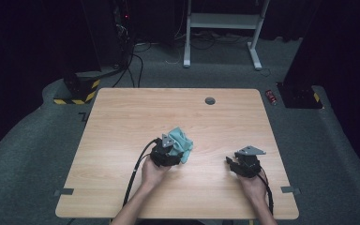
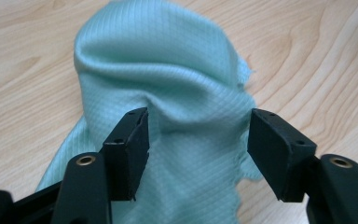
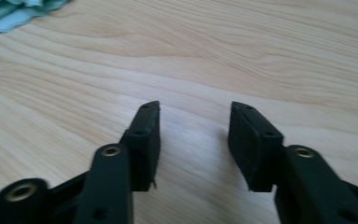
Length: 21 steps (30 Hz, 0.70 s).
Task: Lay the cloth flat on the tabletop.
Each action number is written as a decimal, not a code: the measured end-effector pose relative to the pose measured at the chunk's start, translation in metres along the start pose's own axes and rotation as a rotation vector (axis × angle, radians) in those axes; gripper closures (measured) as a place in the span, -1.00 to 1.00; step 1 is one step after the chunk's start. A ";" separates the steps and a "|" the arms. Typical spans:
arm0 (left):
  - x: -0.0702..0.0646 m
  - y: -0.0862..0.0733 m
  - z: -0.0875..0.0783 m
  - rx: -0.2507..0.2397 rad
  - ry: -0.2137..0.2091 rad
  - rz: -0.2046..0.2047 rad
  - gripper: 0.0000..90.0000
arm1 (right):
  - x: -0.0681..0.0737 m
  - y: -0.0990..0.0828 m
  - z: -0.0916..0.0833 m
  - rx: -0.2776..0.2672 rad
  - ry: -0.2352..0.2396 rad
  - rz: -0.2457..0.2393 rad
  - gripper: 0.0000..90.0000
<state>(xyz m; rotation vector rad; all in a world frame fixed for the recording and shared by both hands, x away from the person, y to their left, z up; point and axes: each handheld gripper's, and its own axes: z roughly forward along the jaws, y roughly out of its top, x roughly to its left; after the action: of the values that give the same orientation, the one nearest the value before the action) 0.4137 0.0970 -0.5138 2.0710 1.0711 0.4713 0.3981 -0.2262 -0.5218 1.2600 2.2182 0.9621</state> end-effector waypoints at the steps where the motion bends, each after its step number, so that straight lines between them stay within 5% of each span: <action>1: 0.000 -0.002 -0.001 -0.002 0.003 0.008 -0.11 | 0.004 0.003 0.001 0.012 0.013 -0.008 0.34; 8: 0.010 -0.014 -0.027 -0.030 0.058 0.028 -0.05 | 0.040 0.039 0.021 0.020 0.136 -0.071 0.34; 15: 0.014 -0.029 -0.041 -0.029 0.042 -0.012 -0.05 | 0.062 0.068 0.042 -0.009 0.196 -0.054 0.25; 21: 0.001 -0.037 -0.034 0.008 0.022 0.035 -0.06 | 0.073 0.083 0.066 0.021 0.230 -0.027 0.17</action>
<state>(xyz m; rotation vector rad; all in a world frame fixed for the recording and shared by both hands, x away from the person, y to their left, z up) 0.3741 0.1266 -0.5192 2.0986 1.0525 0.5089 0.4516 -0.1101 -0.5064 1.1757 2.4178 1.1259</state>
